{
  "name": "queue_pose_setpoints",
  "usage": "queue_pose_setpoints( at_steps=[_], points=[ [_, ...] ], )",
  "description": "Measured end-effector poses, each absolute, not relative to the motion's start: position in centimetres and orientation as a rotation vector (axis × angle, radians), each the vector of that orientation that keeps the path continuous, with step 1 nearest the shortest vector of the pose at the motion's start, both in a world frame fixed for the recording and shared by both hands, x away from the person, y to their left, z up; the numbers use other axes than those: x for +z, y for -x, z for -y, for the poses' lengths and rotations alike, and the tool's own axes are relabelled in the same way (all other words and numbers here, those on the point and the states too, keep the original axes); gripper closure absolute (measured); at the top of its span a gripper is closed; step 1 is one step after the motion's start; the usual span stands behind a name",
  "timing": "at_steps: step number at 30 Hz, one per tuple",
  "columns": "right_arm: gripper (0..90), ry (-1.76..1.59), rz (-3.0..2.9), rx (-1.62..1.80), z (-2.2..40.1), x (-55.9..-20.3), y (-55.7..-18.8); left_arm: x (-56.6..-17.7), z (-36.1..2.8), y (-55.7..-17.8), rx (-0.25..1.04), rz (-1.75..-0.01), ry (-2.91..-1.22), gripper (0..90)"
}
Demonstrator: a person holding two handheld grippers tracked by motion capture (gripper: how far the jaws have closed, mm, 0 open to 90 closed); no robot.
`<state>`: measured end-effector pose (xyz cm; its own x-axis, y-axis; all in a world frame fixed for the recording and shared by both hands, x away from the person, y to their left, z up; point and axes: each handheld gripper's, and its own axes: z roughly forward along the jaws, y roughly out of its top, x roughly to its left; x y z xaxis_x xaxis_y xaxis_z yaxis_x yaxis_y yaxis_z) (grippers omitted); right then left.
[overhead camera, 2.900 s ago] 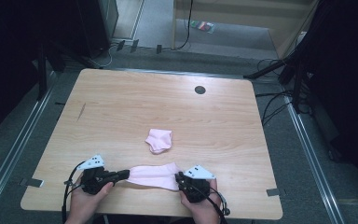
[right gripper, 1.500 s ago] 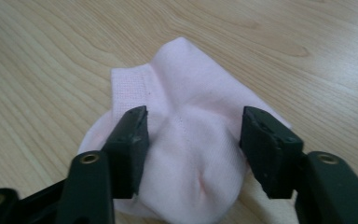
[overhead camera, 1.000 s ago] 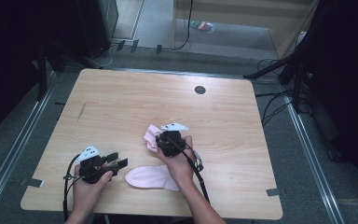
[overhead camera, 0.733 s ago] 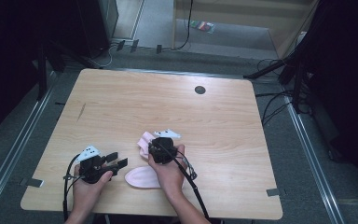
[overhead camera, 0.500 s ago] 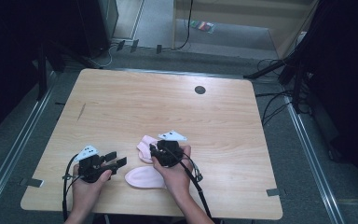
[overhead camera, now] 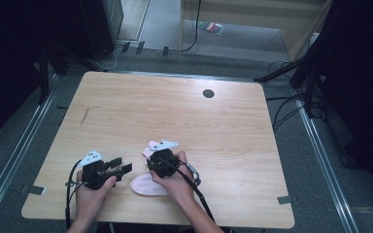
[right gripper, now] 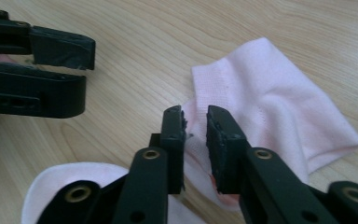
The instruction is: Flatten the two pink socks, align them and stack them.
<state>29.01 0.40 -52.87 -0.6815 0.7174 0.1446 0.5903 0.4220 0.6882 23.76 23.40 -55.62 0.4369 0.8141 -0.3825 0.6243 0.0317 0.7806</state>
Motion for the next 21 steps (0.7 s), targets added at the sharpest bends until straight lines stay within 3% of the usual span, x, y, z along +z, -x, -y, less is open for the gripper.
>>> queue_pose_setpoints(
  at_steps=[3, 13, 21],
  points=[
    [89.9, -1.203, -2.48, 1.127, 0.0, -52.7, -29.3, -55.6, -23.4, -23.8, 0.23, -1.267, -1.67, 42.0],
    [90.0, -1.291, -2.395, 1.255, 1.3, -51.3, -29.6, -55.1, -22.8, -23.8, 0.282, -1.241, -1.714, 41.9],
    [90.0, -1.379, -2.307, 1.36, 2.6, -49.6, -30.6, -54.2, -21.6, -24.2, 0.239, -1.186, -1.741, 42.3]
  ],
)
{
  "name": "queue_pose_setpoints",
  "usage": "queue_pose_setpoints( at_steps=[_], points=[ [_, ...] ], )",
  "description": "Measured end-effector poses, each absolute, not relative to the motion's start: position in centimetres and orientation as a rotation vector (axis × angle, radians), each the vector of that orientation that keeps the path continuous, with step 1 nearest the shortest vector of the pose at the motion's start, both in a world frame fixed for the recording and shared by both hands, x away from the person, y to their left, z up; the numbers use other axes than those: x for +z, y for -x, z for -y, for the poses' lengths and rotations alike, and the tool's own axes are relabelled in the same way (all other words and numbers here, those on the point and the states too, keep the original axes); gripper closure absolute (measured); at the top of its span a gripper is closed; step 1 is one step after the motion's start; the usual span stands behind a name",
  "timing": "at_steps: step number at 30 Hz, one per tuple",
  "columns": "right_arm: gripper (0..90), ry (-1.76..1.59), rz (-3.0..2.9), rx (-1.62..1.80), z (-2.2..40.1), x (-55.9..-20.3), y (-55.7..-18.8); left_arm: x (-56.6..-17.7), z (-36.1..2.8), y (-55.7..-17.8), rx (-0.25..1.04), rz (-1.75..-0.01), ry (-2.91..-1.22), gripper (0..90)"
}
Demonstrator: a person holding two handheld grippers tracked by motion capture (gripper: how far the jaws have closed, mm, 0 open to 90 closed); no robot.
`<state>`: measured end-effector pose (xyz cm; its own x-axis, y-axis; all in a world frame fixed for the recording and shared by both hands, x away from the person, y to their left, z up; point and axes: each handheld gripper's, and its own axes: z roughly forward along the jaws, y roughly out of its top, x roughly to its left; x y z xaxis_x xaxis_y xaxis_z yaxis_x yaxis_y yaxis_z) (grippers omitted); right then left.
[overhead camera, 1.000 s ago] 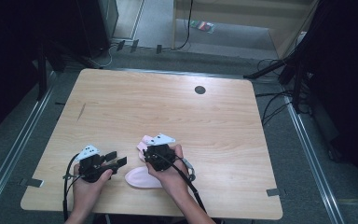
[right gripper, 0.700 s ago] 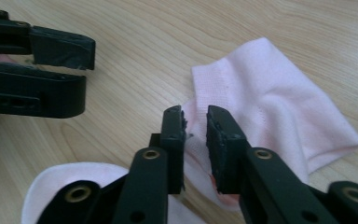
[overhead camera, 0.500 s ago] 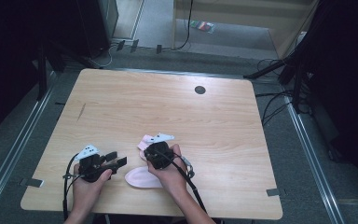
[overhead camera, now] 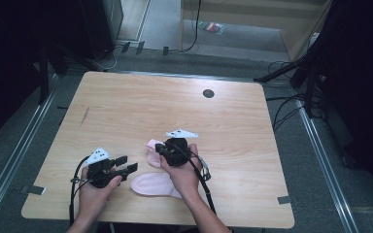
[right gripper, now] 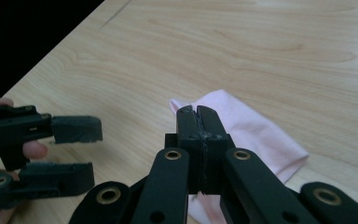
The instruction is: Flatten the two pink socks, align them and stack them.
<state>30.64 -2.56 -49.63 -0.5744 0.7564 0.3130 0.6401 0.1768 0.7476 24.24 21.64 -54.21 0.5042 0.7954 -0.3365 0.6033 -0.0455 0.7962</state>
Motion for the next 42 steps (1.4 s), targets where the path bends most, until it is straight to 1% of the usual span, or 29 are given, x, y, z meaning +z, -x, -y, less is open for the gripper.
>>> queue_pose_setpoints(
  at_steps=[6, 9, 10, 12, 13, 14, 15, 17, 22, 24, 26, 31, 33, 37, 40, 42],
  points=[
    [90.0, -1.426, -2.221, 1.413, 4.0, -48.4, -32.1, -54.0, -21.7, -24.8, 0.225, -1.192, -1.726, 42.3],
    [90.0, -1.469, -2.166, 1.434, 5.0, -48.0, -33.6, -54.1, -21.7, -25.0, 0.22, -1.197, -1.728, 42.3],
    [90.0, -1.494, -2.127, 1.438, 5.7, -48.0, -34.9, -54.2, -21.7, -25.0, 0.214, -1.198, -1.734, 42.2],
    [90.0, -1.506, -2.116, 1.431, 6.0, -48.0, -35.6, -54.2, -21.7, -25.1, 0.218, -1.199, -1.736, 42.1],
    [88.6, -1.511, -2.106, 1.429, 6.3, -48.2, -36.3, -54.3, -21.7, -25.1, 0.218, -1.199, -1.737, 42.2],
    [83.4, -1.5, -2.1, 1.424, 6.6, -48.5, -37.0, -54.3, -21.7, -25.1, 0.217, -1.201, -1.735, 42.1],
    [75.0, -1.492, -2.087, 1.405, 6.9, -48.7, -37.7, -54.2, -21.7, -25.1, 0.215, -1.204, -1.735, 42.1],
    [62.9, -1.437, -2.03, 1.357, 7.5, -49.0, -38.5, -54.1, -21.6, -25.3, 0.219, -1.204, -1.749, 42.2],
    [62.3, -1.386, -2.06, 1.281, 8.2, -49.5, -38.7, -53.7, -21.0, -25.8, 0.212, -1.2, -1.756, 43.7],
    [60.6, -1.352, -2.077, 1.231, 8.2, -49.9, -38.9, -53.5, -20.4, -26.1, 0.214, -1.19, -1.77, 44.5],
    [57.8, -1.329, -2.099, 1.208, 8.2, -50.7, -39.5, -53.2, -19.0, -26.7, 0.201, -1.207, -1.794, 44.4],
    [54.1, -1.298, -2.166, 1.169, 7.5, -51.9, -40.7, -53.0, -17.2, -28.0, 0.205, -1.26, -1.845, 42.2],
    [50.7, -1.269, -2.184, 1.141, 6.9, -52.7, -41.3, -52.8, -16.2, -28.4, 0.22, -1.273, -1.884, 40.9],
    [49.3, -1.253, -2.234, 1.175, 6.4, -53.2, -41.8, -52.9, -15.2, -28.6, 0.222, -1.311, -1.935, 40.8],
    [47.8, -1.227, -2.247, 1.172, 6.0, -53.5, -41.9, -53.2, -14.4, -28.7, 0.223, -1.341, -1.946, 43.1],
    [47.7, -1.21, -2.273, 1.138, 5.8, -53.8, -41.9, -53.3, -14.0, -28.7, 0.224, -1.344, -1.967, 47.0]
  ],
)
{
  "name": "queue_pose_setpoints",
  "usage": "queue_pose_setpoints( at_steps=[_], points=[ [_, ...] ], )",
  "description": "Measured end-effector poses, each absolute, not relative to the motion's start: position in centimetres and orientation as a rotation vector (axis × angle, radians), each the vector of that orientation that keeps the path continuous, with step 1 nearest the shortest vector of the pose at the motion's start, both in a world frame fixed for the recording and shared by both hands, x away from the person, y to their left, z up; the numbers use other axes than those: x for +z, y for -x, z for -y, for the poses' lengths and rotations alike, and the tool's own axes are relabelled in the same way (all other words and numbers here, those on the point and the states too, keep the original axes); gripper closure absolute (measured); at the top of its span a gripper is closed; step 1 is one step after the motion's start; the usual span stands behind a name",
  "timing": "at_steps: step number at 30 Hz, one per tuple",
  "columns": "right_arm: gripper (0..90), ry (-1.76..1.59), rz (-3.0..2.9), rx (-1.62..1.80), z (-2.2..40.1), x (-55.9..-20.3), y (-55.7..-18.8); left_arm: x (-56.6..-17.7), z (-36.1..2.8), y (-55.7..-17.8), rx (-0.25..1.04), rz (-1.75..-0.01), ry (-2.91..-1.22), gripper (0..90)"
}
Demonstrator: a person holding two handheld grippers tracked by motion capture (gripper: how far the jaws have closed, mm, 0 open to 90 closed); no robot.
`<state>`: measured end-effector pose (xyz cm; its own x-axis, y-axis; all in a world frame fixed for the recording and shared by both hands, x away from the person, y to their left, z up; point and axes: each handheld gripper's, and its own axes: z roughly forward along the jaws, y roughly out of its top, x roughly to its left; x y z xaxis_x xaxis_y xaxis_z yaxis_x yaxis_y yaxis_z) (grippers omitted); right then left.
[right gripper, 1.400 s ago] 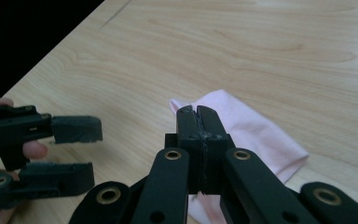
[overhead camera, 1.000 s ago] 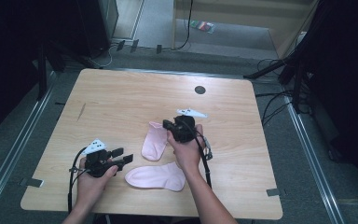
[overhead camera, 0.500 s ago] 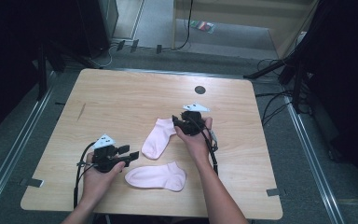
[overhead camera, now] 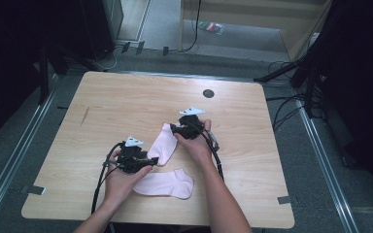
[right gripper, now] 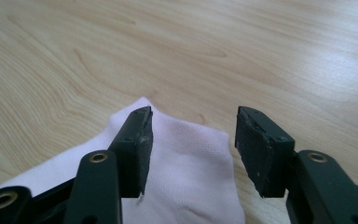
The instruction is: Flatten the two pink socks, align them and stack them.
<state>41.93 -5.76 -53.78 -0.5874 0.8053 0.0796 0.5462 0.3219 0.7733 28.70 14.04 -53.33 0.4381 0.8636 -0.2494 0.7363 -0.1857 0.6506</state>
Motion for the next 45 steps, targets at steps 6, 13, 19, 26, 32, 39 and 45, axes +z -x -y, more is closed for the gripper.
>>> queue_pose_setpoints(
  at_steps=[6, 13, 19, 26, 32, 39, 45],
  points=[
    [74.2, -1.19, -2.304, 1.045, 5.5, -54.3, -41.4, -53.8, -13.8, -28.8, 0.2, -1.334, -2.026, 90.0],
    [90.0, -1.336, -2.307, 1.014, 6.9, -53.7, -41.2, -53.5, -15.4, -28.8, 0.198, -1.291, -2.02, 90.0],
    [90.0, -1.495, -2.251, 1.135, 9.2, -52.7, -40.4, -53.0, -17.8, -29.0, 0.221, -1.272, -1.999, 90.0],
    [90.0, -1.63, -2.183, 1.203, 10.8, -51.4, -38.0, -52.6, -19.6, -29.6, 0.201, -1.28, -1.959, 90.0],
    [90.0, -1.727, -2.128, 1.188, 11.8, -52.1, -37.1, -52.1, -17.4, -29.2, 0.188, -1.284, -1.887, 72.5],
    [63.4, -1.612, -2.069, 1.258, 12.6, -51.7, -36.9, -52.6, -14.9, -29.7, 0.197, -1.368, -1.91, 46.6],
    [50.4, -1.396, -2.151, 1.119, 11.1, -52.9, -37.9, -52.9, -13.4, -29.9, 0.269, -1.438, -1.98, 41.7]
  ],
)
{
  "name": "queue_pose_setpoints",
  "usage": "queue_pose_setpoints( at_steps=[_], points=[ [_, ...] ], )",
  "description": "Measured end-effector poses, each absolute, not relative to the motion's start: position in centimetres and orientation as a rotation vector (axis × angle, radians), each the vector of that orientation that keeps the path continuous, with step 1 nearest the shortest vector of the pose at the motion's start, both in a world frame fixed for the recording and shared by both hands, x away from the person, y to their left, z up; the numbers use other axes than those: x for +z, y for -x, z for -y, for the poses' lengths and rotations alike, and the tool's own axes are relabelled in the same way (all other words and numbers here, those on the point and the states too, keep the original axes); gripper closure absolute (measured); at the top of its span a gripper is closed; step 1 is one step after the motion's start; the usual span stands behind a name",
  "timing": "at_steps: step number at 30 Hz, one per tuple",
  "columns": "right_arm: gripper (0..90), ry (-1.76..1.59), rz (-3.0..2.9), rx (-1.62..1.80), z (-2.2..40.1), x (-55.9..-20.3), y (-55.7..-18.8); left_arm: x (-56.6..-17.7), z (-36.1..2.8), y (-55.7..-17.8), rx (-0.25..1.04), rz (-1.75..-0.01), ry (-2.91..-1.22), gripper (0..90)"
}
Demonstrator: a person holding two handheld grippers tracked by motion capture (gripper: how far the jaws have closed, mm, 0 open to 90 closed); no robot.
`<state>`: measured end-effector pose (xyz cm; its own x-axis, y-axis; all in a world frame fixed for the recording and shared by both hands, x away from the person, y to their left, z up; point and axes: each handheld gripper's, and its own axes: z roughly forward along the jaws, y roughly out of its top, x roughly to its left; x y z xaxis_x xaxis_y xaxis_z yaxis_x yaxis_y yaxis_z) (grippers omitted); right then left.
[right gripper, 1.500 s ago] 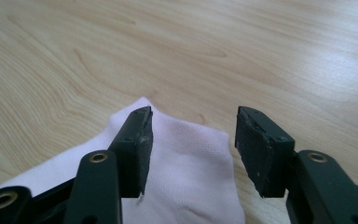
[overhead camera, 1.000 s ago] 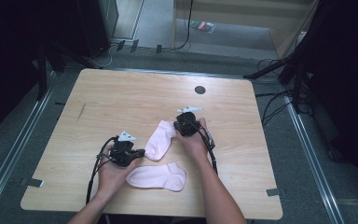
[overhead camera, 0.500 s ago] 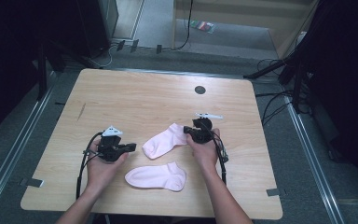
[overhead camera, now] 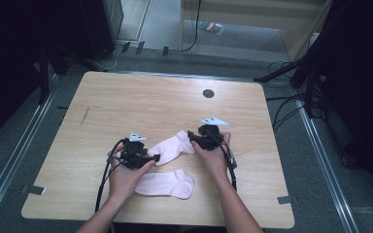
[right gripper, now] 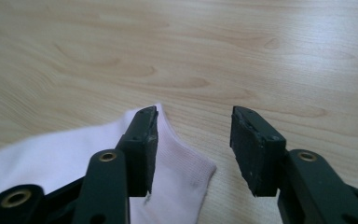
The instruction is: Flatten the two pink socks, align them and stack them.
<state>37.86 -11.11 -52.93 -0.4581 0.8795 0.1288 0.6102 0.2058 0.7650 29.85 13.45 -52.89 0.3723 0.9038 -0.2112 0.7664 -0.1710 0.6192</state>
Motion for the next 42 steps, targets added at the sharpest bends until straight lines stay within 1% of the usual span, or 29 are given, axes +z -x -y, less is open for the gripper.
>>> queue_pose_setpoints(
  at_steps=[1, 4, 5, 8, 9, 10, 11, 12, 13, 15, 19, 21, 24, 26, 29, 30, 32, 38, 42],
  points=[
    [49.1, -1.38, -2.164, 1.104, 10.9, -53.2, -38.0, -53.0, -13.4, -29.9, 0.279, -1.443, -1.991, 43.4],
    [45.8, -1.335, -2.221, 1.041, 10.2, -54.2, -38.2, -53.1, -13.7, -29.6, 0.3, -1.414, -2.009, 62.3],
    [45.8, -1.295, -2.229, 1.025, 10.0, -54.5, -38.1, -53.1, -13.8, -29.6, 0.293, -1.401, -2.02, 66.3],
    [54.1, -1.274, -2.247, 1.01, 9.8, -54.4, -37.8, -53.2, -14.3, -29.6, 0.278, -1.38, -2.043, 78.4],
    [65.3, -1.274, -2.247, 1.008, 9.8, -54.3, -37.5, -53.4, -14.7, -29.7, 0.257, -1.372, -2.046, 85.1],
    [65.3, -1.274, -2.247, 1.008, 9.8, -54.3, -37.5, -53.4, -14.7, -29.7, 0.257, -1.372, -2.046, 87.0],
    [70.8, -1.268, -2.252, 1.016, 9.8, -54.3, -37.3, -53.5, -15.0, -29.8, 0.246, -1.362, -2.044, 87.0],
    [79.0, -1.269, -2.255, 1.02, 9.8, -54.3, -36.9, -53.5, -15.0, -29.8, 0.244, -1.359, -2.042, 88.0],
    [83.6, -1.282, -2.266, 1.026, 9.8, -54.3, -36.8, -53.5, -15.1, -29.8, 0.249, -1.35, -2.042, 88.9],
    [86.3, -1.337, -2.276, 1.023, 9.8, -54.0, -36.4, -53.5, -15.4, -29.8, 0.251, -1.332, -2.043, 89.7],
    [87.2, -1.415, -2.261, 1.101, 10.6, -53.1, -35.7, -53.0, -16.4, -29.5, 0.267, -1.309, -1.994, 90.0],
    [87.2, -1.451, -2.231, 1.177, 11.6, -51.9, -34.8, -52.6, -17.1, -29.3, 0.282, -1.294, -1.965, 90.0],
    [87.4, -1.464, -2.204, 1.212, 12.4, -51.1, -34.1, -52.0, -18.2, -28.8, 0.247, -1.214, -1.956, 90.0],
    [88.2, -1.484, -2.192, 1.23, 13.3, -50.7, -33.3, -51.8, -19.0, -28.5, 0.237, -1.198, -1.951, 90.0],
    [88.7, -1.527, -2.188, 1.273, 14.5, -50.9, -31.6, -51.0, -20.2, -27.4, 0.233, -1.176, -1.929, 90.0],
    [88.7, -1.529, -2.19, 1.288, 14.4, -51.0, -30.9, -50.7, -20.2, -26.8, 0.202, -1.147, -1.908, 90.0],
    [88.4, -1.519, -2.194, 1.327, 14.1, -50.8, -29.4, -49.9, -20.0, -25.4, 0.211, -1.111, -1.91, 90.0],
    [87.7, -1.499, -2.263, 1.38, 13.2, -49.9, -26.3, -49.7, -21.2, -22.9, 0.093, -1.097, -1.836, 90.0],
    [87.5, -1.498, -2.298, 1.379, 13.3, -49.4, -25.2, -50.1, -22.3, -21.9, 0.016, -1.116, -1.801, 90.0]
  ],
)
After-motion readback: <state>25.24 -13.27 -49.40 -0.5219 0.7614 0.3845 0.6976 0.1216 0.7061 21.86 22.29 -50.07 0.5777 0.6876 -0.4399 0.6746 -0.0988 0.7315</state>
